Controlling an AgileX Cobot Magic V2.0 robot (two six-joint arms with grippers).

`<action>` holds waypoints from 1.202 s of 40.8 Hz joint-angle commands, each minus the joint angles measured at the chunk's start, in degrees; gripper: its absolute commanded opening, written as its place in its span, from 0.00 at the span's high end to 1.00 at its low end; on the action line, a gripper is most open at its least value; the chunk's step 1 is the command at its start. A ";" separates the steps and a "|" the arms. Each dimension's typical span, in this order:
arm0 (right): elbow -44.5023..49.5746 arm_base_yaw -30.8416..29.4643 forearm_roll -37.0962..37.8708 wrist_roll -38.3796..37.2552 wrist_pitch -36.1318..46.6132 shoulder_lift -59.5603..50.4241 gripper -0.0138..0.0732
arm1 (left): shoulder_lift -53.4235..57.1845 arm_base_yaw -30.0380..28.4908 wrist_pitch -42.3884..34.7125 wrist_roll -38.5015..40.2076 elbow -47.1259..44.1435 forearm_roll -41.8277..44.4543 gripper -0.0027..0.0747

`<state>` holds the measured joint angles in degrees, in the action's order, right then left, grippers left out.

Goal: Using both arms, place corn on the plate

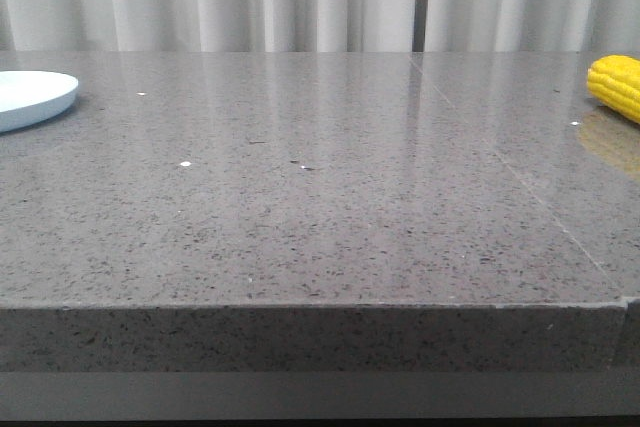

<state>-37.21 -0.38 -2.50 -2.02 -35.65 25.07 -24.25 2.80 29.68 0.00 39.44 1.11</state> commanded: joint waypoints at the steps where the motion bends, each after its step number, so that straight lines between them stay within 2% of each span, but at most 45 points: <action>1: -1.16 -0.03 0.77 0.14 3.79 1.68 0.94 | -1.73 0.31 -3.71 0.00 0.81 -0.15 0.99; 4: -1.16 -0.03 0.79 0.14 3.80 2.24 0.91 | -2.49 0.31 -3.71 0.00 0.57 -0.15 0.98; 7: -1.16 -0.03 0.79 0.20 3.79 2.65 0.82 | -2.84 0.31 -3.71 0.00 0.57 -0.15 0.90; 10: -1.16 -0.03 0.79 0.20 3.66 3.01 0.67 | -3.23 0.31 -3.71 0.00 0.57 -0.15 0.73; 13: -1.11 -0.03 0.79 0.20 3.35 3.34 0.47 | -3.32 0.31 -3.71 0.00 0.57 -0.15 0.49; 15: -1.06 -0.03 0.79 0.20 3.28 3.54 0.37 | -3.32 0.31 -3.71 0.00 0.57 -0.15 0.38; 18: -1.06 -0.03 0.79 0.20 3.22 3.82 0.29 | -3.32 0.31 -3.32 0.00 0.57 -0.15 0.29; 27: -1.06 -0.03 0.79 0.15 3.59 4.74 0.29 | -4.59 0.31 -0.15 0.00 0.57 1.57 0.29; 38: -1.06 -0.03 0.79 0.15 3.48 4.74 0.29 | -14.23 0.31 12.14 0.00 4.54 3.52 0.29; 49: -1.06 -0.03 0.79 0.15 3.48 4.74 0.29 | -25.79 0.31 13.17 0.00 9.98 4.10 0.29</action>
<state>-36.88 -0.38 -2.50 -2.02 -36.11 29.25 -47.13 2.80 46.09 0.00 46.06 4.42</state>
